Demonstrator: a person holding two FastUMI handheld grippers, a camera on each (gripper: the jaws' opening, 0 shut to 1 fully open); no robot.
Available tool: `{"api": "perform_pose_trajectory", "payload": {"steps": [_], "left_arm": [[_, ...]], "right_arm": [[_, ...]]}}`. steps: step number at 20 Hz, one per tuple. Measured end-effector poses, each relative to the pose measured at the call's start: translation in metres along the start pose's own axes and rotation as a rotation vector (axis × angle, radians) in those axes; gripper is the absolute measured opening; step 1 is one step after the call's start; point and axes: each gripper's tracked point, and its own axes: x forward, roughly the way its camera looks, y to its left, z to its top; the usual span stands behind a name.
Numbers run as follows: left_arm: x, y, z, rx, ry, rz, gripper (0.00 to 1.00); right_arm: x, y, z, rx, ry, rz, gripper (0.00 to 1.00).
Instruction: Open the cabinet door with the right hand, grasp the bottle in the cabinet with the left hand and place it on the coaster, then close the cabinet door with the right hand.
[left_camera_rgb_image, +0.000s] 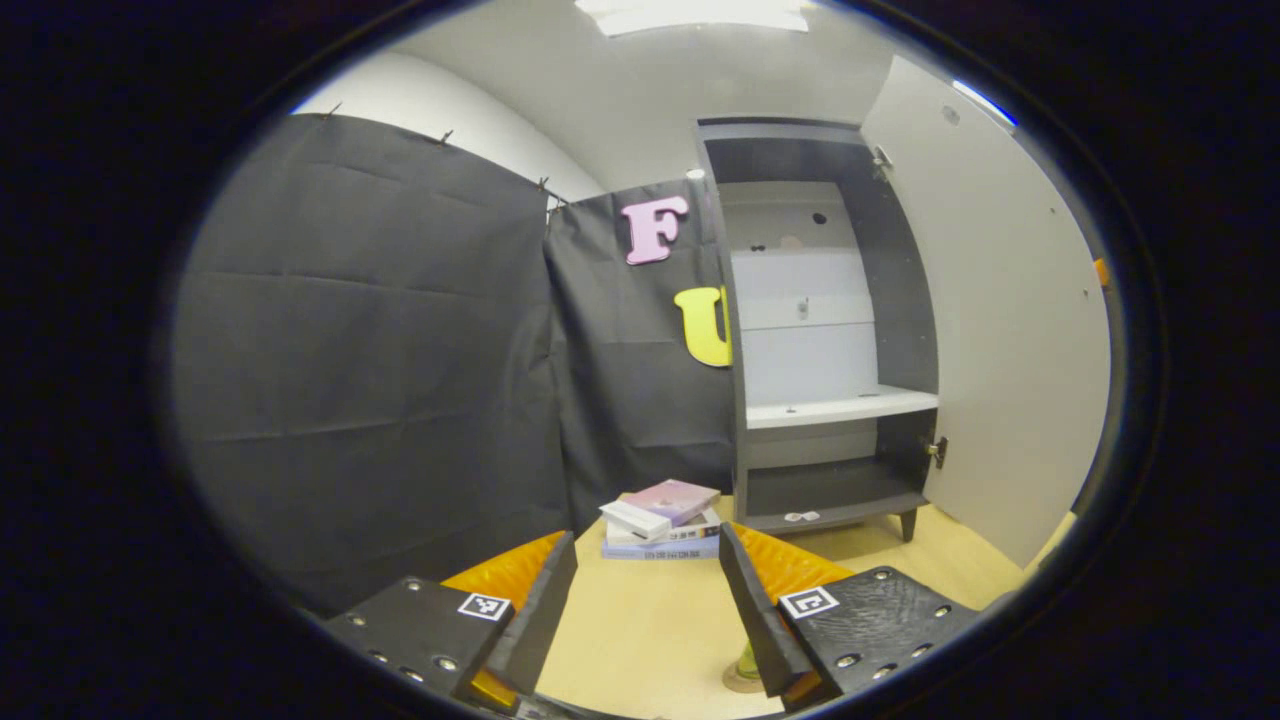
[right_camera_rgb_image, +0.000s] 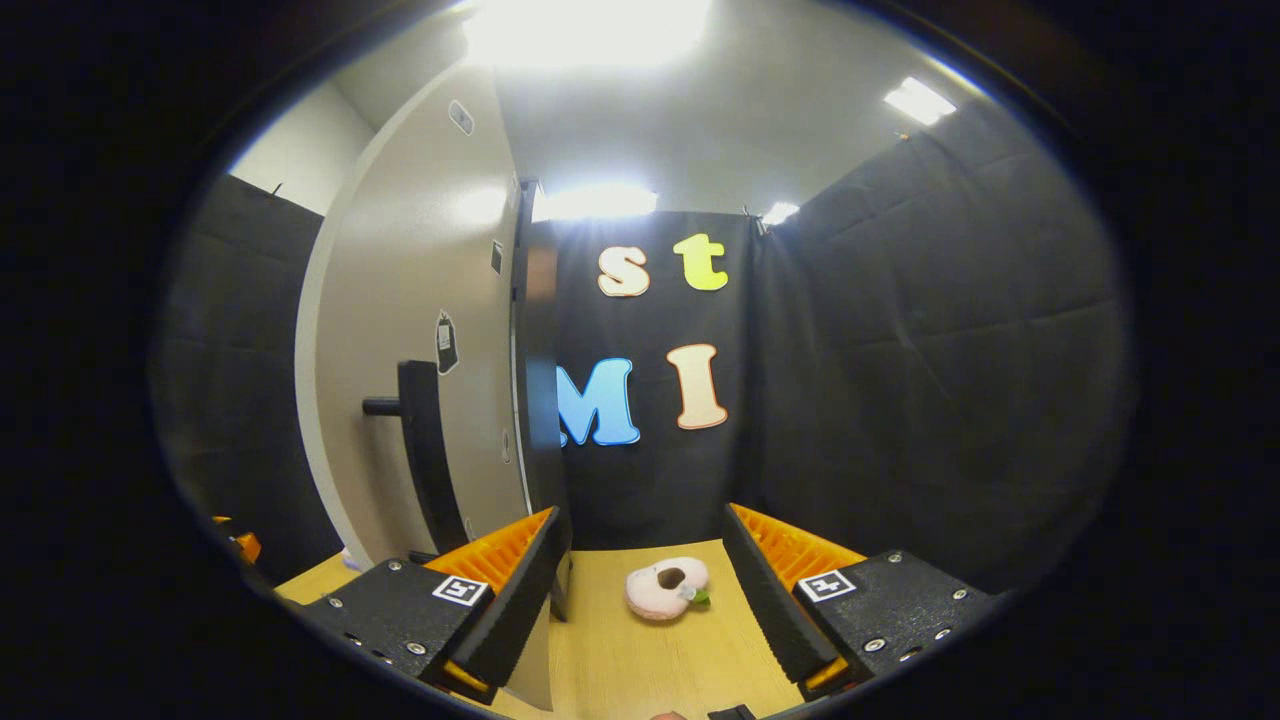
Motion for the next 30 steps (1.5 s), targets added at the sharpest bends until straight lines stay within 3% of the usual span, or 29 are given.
{"api": "perform_pose_trajectory", "payload": {"steps": [1, 4, 10, 15, 16, 18, 21, 22, 23, 25, 26, 27, 30], "left_arm": [[0.004, 0.008, -0.001, 0.001, 0.002, 0.001, 0.86], [0.013, 0.029, -0.004, 0.008, 0.001, -0.003, 0.82], [0.026, 0.06, -0.005, 0.031, -0.012, -0.006, 0.86], [0.04, 0.068, -0.017, 0.016, 0.002, -0.041, 0.86], [0.041, 0.069, -0.02, 0.013, 0.004, -0.046, 0.78], [0.048, 0.071, -0.023, 0.003, 0.007, -0.062, 0.86], [0.056, 0.079, -0.029, -0.003, 0.012, -0.074, 0.86], [0.058, 0.082, -0.032, -0.005, 0.015, -0.079, 0.82], [0.06, 0.085, -0.034, -0.005, 0.015, -0.083, 0.85], [0.064, 0.096, -0.037, -0.001, 0.015, -0.085, 0.82], [0.065, 0.101, -0.039, 0.0, 0.017, -0.085, 0.85], [0.066, 0.105, -0.042, -0.001, 0.021, -0.087, 0.85], [0.067, 0.123, -0.045, -0.01, 0.024, -0.085, 0.82]], "right_arm": [[0.0, 0.008, 0.001, -0.011, -0.002, -0.002, 0.96], [-0.004, 0.017, 0.0, -0.053, 0.005, -0.036, 0.96], [-0.004, 0.026, -0.001, -0.034, 0.001, -0.087, 0.93], [-0.016, 0.054, 0.001, -0.052, -0.013, -0.07, 0.92], [-0.018, 0.058, 0.001, -0.056, -0.014, -0.073, 0.92], [-0.02, 0.066, 0.001, -0.055, -0.014, -0.078, 0.92], [-0.022, 0.085, -0.001, -0.037, -0.012, -0.069, 0.92], [-0.022, 0.091, -0.001, -0.033, -0.014, -0.064, 0.92], [-0.022, 0.099, -0.001, -0.033, -0.016, -0.06, 0.92], [-0.022, 0.112, -0.002, -0.028, -0.018, -0.049, 0.92], [-0.023, 0.12, -0.002, -0.026, -0.019, -0.041, 0.88], [-0.021, 0.129, -0.002, -0.026, -0.02, -0.033, 0.92], [-0.02, 0.152, -0.002, -0.033, -0.023, -0.012, 0.92]]}}
